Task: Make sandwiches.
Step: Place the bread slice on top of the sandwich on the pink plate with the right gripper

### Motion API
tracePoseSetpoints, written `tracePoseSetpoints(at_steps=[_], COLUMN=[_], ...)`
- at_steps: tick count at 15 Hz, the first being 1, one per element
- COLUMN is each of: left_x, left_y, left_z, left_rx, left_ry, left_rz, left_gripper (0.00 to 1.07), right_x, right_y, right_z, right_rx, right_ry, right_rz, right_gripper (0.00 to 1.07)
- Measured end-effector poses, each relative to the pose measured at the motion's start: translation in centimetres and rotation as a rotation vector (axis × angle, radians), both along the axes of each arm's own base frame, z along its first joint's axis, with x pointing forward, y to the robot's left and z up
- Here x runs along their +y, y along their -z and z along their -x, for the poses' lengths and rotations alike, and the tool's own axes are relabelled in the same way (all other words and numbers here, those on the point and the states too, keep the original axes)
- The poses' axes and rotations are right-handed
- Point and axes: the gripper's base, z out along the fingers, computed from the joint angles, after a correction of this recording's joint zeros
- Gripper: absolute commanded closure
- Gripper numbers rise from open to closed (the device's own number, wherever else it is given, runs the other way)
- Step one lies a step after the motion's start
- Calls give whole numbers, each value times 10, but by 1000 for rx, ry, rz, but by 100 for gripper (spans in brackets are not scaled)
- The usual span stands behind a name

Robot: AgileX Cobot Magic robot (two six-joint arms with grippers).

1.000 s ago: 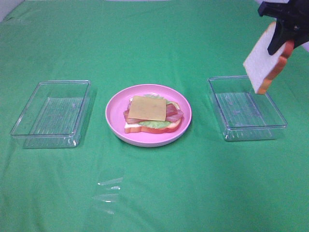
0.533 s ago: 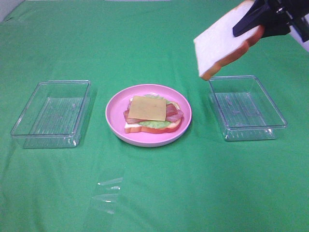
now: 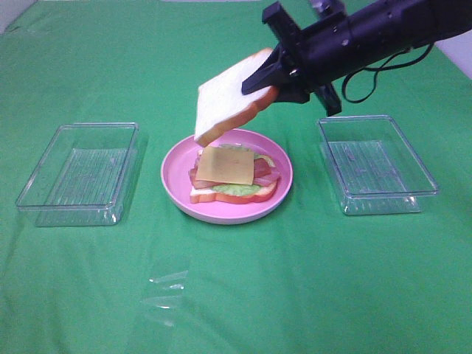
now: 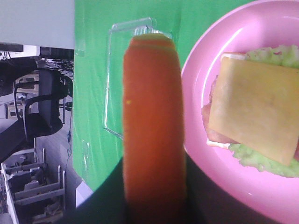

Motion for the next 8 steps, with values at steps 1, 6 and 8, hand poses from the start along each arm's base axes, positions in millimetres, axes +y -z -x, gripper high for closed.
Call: tracePoseSetpoints(at_steps=[1,6,8], left_x=[0,0,0], left_y=[0,0,0], left_z=[0,0,0], left_rx=[0,0,0], left_ry=[0,0,0], left_rz=[0,0,0], left_gripper=[9,9,9], right_x=[10,22,22], right_y=[13,58,61], right_z=[-4,-16,-18], right_rx=[19,82,80], right_ry=[-15,2,11], right_rz=[-1,33,38], right_gripper=[107,107,107])
